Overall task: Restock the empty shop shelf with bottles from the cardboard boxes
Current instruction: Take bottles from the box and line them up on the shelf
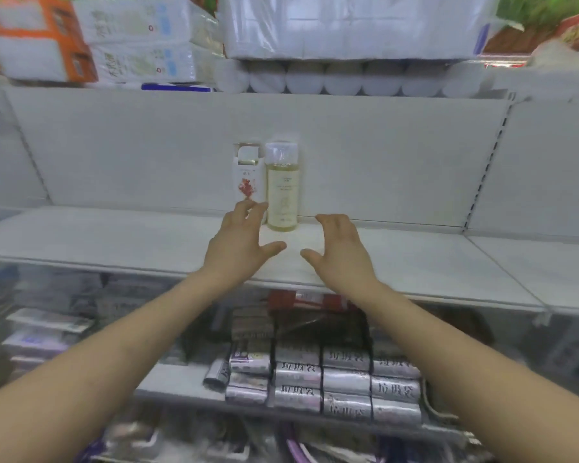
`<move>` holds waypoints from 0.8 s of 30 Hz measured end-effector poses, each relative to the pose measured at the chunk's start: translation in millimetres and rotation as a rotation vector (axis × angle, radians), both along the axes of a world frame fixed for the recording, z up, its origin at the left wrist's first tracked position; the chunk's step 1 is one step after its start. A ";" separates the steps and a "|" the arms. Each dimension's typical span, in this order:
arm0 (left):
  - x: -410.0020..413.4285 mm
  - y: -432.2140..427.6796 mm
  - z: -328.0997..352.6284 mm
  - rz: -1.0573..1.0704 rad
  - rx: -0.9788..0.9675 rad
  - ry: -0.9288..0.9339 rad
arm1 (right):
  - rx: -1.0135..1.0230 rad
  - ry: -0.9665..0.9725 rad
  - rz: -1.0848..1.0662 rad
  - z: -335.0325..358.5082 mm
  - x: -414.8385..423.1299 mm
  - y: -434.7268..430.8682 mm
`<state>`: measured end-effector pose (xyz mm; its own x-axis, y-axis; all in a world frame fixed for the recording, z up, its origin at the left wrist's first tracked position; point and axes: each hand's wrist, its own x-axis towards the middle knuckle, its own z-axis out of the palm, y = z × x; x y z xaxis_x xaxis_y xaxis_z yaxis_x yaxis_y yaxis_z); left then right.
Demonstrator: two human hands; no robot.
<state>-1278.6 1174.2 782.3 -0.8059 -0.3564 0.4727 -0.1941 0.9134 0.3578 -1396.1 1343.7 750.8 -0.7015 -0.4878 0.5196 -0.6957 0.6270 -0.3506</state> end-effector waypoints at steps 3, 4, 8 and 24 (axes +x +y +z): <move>32.5 67.9 -21.1 -0.002 -0.060 0.030 | 0.013 0.047 0.074 -16.2 37.7 57.9; 42.7 89.2 -31.5 -0.013 -0.076 0.042 | 0.001 0.053 0.102 -25.4 50.7 77.8; 79.2 163.0 -86.4 -0.068 -0.121 0.046 | -0.050 0.026 0.175 -81.2 97.7 153.4; 160.7 244.6 -455.9 -0.105 0.311 -0.609 | 0.292 -0.694 0.038 -435.8 190.2 269.9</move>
